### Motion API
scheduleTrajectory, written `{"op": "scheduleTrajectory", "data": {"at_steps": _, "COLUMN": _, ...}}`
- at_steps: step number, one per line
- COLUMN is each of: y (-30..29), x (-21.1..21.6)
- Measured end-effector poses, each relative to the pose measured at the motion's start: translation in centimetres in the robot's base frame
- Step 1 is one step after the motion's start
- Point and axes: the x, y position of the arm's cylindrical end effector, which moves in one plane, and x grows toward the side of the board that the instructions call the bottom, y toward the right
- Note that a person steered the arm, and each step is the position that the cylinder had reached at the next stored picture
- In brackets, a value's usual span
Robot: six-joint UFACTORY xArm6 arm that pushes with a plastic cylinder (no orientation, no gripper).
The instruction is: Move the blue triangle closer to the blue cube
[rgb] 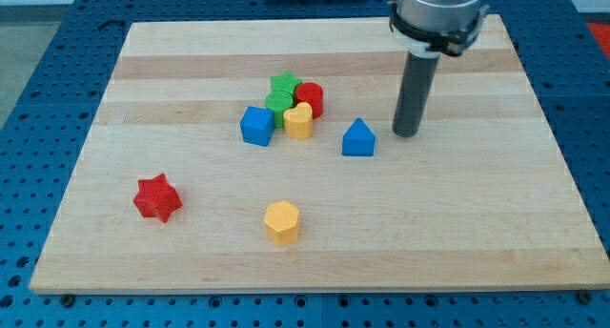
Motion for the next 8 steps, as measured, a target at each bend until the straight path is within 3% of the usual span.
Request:
{"op": "scheduleTrajectory", "data": {"at_steps": 3, "y": -9.3, "x": 6.6}}
{"op": "scheduleTrajectory", "data": {"at_steps": 6, "y": -17.9, "x": 7.0}}
{"op": "scheduleTrajectory", "data": {"at_steps": 8, "y": -20.0, "x": 6.0}}
